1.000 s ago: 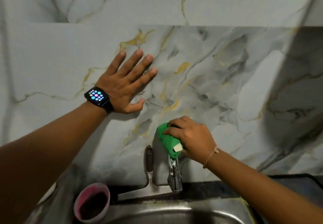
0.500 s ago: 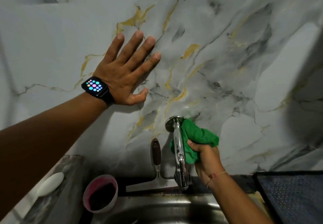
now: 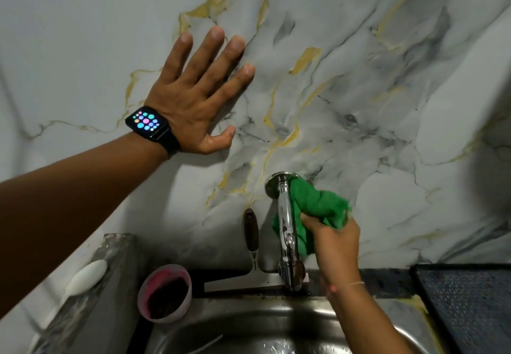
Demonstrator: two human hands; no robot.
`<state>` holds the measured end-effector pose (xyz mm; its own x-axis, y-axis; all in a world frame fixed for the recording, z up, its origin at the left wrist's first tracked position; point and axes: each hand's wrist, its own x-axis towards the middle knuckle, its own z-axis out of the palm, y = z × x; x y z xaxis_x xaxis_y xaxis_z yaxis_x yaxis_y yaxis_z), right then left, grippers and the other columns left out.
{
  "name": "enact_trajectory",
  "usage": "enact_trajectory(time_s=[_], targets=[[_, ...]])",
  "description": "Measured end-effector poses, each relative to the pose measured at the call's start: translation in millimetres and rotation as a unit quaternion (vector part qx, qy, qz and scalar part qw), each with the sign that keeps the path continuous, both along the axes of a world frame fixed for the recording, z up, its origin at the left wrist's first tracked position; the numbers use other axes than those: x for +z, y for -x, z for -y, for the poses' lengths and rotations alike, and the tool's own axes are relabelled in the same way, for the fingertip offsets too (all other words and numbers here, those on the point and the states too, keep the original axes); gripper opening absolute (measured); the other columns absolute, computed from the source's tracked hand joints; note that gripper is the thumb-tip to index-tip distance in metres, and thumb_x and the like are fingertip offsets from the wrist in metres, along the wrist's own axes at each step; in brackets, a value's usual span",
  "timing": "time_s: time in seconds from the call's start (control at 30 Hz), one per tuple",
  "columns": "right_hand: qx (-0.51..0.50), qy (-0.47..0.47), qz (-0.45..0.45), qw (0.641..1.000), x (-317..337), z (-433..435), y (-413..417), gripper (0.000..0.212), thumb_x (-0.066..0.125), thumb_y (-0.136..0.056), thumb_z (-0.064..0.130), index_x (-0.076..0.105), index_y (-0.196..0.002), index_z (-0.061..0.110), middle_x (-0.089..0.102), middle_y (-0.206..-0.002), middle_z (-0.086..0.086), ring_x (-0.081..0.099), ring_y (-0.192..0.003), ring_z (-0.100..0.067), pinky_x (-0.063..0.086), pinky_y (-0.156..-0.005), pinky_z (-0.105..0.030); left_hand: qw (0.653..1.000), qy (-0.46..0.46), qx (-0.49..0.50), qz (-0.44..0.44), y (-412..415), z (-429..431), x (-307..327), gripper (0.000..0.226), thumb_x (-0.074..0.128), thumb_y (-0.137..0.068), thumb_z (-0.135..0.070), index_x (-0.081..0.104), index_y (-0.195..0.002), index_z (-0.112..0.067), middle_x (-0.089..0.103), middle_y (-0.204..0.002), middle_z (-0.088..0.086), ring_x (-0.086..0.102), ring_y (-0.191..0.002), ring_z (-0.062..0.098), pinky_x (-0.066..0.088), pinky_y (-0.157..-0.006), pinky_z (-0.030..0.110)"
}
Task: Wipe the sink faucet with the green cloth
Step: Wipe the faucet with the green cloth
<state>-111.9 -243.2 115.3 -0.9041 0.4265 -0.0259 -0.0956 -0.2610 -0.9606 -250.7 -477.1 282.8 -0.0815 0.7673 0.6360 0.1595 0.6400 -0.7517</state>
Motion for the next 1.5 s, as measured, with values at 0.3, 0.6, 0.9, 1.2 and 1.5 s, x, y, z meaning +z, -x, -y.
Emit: enact_trajectory(time_s=[0.3,0.6,0.9,1.2,1.5], targets=[[0.092,-0.888,-0.083,0.442,93.3,58.6,17.2,0.024,0.060,-0.081,0.023,0.070,-0.099,0.011,0.065,-0.103,-0.012,0.053,-0.098,-0.034,0.042,-0.078,-0.043,1.000,-0.010,-0.015,0.026,-2.5,0.2,-1.2,0.087,0.041,-0.086,-0.060,0.030,-0.159,-0.013,0.031,-0.163,0.020,0.028,-0.150,0.044,-0.001,-0.127,0.051],[0.127,-0.989,-0.002,-0.077,33.6,113.7,44.7,0.037,0.063,-0.090,0.026,0.062,-0.125,0.012,0.066,-0.123,-0.012,0.062,-0.111,-0.038,0.050,-0.090,-0.049,0.999,-0.014,-0.031,0.039,3.4,1.5,-3.3,0.092,0.039,-0.084,-0.060,0.017,-0.162,-0.016,0.020,-0.168,0.016,0.017,-0.155,0.039,0.005,-0.126,0.056],[0.141,-0.903,-0.042,0.404,90.8,68.6,6.0,0.023,0.063,-0.083,0.024,0.070,-0.103,0.015,0.066,-0.107,-0.009,0.051,-0.107,-0.033,0.044,-0.086,-0.048,0.997,-0.019,-0.044,0.054,2.8,2.0,-5.2,0.093,0.041,-0.083,-0.059,0.016,-0.162,-0.017,0.019,-0.168,0.015,0.016,-0.156,0.038,0.012,-0.125,0.059],[0.298,-0.235,0.121,0.917,112.1,12.1,-31.5,0.047,0.065,-0.077,0.061,0.069,-0.111,0.028,0.076,-0.102,-0.002,0.074,-0.088,-0.014,0.056,-0.072,-0.028,0.998,-0.020,-0.047,0.047,2.6,1.5,-4.9,0.090,0.039,-0.085,-0.058,0.020,-0.162,-0.016,0.022,-0.168,0.015,0.018,-0.156,0.037,0.011,-0.125,0.057],[0.189,0.020,0.186,0.964,55.1,7.2,-2.3,0.046,0.069,-0.083,0.045,0.072,-0.112,0.008,0.077,-0.104,-0.019,0.073,-0.096,-0.036,0.056,-0.093,-0.051,0.997,-0.020,-0.056,0.045,5.7,0.6,-6.4,0.091,0.040,-0.084,-0.058,0.020,-0.162,-0.017,0.023,-0.167,0.016,0.019,-0.155,0.037,0.012,-0.125,0.058]])
